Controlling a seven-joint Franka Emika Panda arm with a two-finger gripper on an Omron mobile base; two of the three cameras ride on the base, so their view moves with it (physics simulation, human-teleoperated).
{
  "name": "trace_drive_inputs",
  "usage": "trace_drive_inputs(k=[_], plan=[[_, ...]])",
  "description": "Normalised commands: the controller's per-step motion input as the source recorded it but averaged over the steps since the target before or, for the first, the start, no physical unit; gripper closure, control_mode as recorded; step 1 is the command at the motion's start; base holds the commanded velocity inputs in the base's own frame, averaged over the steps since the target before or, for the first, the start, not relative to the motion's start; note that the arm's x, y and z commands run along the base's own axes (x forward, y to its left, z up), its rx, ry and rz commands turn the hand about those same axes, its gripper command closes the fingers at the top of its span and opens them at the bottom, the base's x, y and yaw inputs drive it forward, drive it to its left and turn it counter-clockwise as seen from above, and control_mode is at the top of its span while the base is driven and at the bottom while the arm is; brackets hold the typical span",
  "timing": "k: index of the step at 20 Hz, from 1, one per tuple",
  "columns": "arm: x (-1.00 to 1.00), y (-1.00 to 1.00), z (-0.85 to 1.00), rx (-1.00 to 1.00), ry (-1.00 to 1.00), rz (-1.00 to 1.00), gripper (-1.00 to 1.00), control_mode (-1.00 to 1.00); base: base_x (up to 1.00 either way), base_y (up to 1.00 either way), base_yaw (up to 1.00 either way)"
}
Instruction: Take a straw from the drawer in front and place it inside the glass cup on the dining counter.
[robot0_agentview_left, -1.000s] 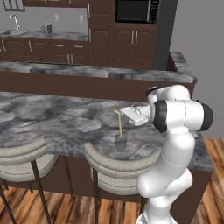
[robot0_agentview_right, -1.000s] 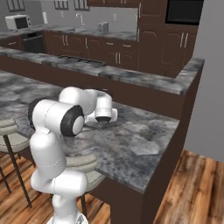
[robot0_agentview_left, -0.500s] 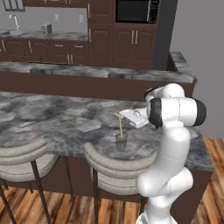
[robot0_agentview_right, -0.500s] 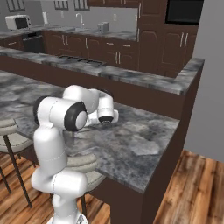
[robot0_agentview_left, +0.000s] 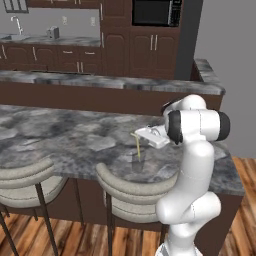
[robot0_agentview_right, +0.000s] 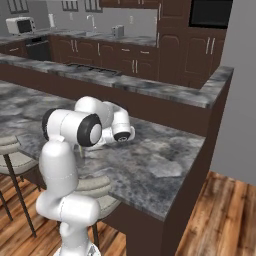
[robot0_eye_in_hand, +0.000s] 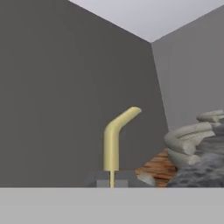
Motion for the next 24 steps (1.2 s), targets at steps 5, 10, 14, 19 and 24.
trace_drive_inputs(k=[5, 10, 14, 19, 24], plan=[[-0.27, 0.0, -0.01, 0.0, -0.03, 0.07, -1.0, -1.0, 0.0, 0.0, 0.0], [-0.2, 0.0, 0.0, 0.0, -0.07, 0.05, -1.0, -1.0, 0.0, 0.0, 0.0], [-0.08, 0.0, 0.07, -0.04, -0.2, 0.0, -1.0, -1.0, 0.0, 0.0, 0.0], [0.0, 0.0, 0.37, -0.29, -0.49, 0.0, -1.0, -1.0, 0.0, 0.0, 0.0], [-0.15, 0.0, 0.44, -0.37, -0.54, 0.0, -1.0, -1.0, 0.0, 0.0, 0.0]])
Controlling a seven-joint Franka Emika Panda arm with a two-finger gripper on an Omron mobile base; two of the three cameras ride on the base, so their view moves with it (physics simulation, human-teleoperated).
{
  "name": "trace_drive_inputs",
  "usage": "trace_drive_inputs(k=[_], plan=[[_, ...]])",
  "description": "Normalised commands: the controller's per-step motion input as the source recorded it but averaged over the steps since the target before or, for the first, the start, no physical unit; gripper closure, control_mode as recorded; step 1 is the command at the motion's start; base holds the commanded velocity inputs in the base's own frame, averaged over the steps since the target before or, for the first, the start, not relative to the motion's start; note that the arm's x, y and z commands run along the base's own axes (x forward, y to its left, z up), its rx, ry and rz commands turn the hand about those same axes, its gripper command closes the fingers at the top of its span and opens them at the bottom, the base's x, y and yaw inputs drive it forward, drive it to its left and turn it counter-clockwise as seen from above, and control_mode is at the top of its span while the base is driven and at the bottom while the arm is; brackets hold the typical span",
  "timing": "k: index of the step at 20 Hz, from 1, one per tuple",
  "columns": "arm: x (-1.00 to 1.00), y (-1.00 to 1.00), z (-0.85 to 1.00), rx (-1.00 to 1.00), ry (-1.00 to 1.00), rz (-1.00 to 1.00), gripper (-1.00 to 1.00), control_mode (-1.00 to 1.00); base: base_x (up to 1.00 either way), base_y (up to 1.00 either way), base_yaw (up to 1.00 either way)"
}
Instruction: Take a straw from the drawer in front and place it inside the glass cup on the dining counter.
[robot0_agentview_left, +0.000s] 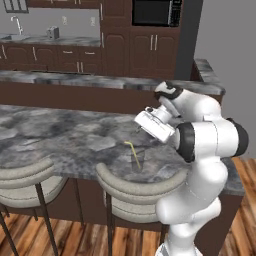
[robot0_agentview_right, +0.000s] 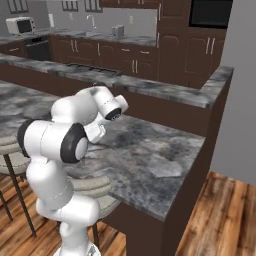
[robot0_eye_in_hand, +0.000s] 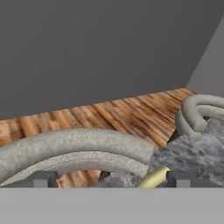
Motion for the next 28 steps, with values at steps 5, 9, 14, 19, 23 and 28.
trace_drive_inputs(k=[5, 9, 14, 19, 23, 28], plan=[[-0.49, 0.0, 0.35, -0.38, -0.49, 0.0, -1.0, -1.0, 0.0, 0.0, 0.0], [-0.68, 0.0, 0.32, -0.38, -0.5, 0.0, -1.0, -1.0, 0.0, 0.0, 0.0], [-0.78, 0.05, 0.39, -0.39, -0.56, 0.01, -1.0, -1.0, 0.0, 0.0, 0.0], [-0.81, 0.03, 0.26, -0.32, -0.5, 0.01, -1.0, -1.0, 0.0, 0.0, 0.0], [-0.67, 0.0, 0.11, -0.12, -0.08, 0.05, -1.0, -1.0, 0.0, 0.0, 0.0], [-0.83, 0.0, 0.02, -0.1, 0.08, 0.12, -1.0, -1.0, 0.0, 0.0, 0.0]])
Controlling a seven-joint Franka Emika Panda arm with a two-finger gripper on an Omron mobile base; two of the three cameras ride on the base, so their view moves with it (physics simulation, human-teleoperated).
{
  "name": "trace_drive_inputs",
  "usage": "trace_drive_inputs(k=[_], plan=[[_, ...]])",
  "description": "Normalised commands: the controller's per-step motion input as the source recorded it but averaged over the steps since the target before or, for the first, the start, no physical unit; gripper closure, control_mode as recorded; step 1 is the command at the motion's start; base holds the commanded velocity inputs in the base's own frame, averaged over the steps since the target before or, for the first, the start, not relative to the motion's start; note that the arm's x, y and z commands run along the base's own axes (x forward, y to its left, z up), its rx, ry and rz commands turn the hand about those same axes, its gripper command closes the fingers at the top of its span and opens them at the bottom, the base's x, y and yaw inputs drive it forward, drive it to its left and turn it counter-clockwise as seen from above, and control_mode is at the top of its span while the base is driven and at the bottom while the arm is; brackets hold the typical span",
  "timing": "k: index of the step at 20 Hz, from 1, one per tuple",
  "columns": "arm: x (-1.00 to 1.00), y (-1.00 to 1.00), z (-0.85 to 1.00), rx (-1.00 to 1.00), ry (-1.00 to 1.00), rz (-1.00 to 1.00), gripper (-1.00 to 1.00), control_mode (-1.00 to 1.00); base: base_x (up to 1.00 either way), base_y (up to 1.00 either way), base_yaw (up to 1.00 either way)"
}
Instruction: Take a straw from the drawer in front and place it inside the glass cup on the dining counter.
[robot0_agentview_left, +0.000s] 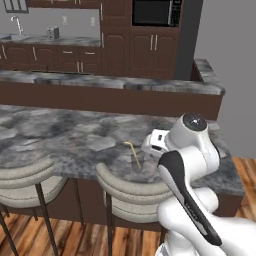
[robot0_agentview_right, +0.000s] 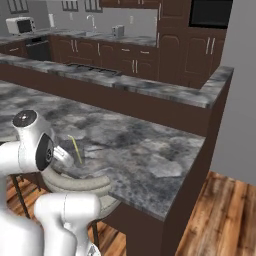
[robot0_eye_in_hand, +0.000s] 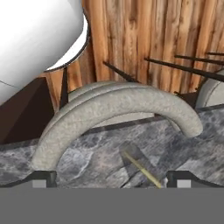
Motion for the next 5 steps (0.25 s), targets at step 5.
trace_drive_inputs(k=[5], plan=[[-0.81, 0.0, 0.12, -0.11, 0.29, 0.09, -1.0, -1.0, 0.0, 0.0, 0.0]])
